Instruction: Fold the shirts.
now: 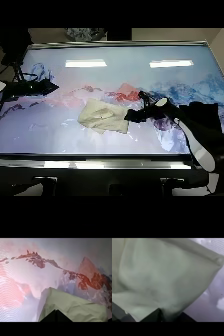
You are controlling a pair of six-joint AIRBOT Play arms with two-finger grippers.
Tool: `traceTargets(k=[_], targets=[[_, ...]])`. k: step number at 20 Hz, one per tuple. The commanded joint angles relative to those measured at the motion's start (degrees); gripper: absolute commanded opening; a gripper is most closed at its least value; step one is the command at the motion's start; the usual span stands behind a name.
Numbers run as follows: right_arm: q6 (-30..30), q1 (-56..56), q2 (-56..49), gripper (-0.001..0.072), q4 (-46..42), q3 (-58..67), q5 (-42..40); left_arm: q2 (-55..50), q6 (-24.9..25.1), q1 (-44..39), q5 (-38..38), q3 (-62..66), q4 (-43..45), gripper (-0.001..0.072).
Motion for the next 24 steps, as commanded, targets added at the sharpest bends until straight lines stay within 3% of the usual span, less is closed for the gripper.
traceTargets(k=[1,3,5,10,13,24], targets=[[-5.33,0.52,-1.25,0.0048,7.45,0.04,3.23,-0.02,1.92,0.0,0.17,-0.02,0.0,0.0026],[-10.29,-0.52,0.46,0.0046,5.75,2.6,9.09,-0.02,1.92,0.0,0.42,-0.02,0.0,0.0027],[-9.51,-1.95,4.11,0.0046,0.68,7.41,12.15,-0.02,1.92,0.0,0.46,-0.02,0.0,0.0027],[4.5,-14.16,11.15,0.0044,-8.2,25.38,20.15,-0.04,1.9,-0.02,0.46,-0.02,0.0,0.0026],[5.75,-21.97,11.34,0.0044,-12.22,31.98,29.33,-0.28,1.9,-0.02,0.31,-0.02,0.0,0.0027],[5.46,-46.86,12.66,0.0044,-12.11,38.88,28.98,-0.31,1.9,-0.02,-0.17,-0.07,0.0,0.0027]])
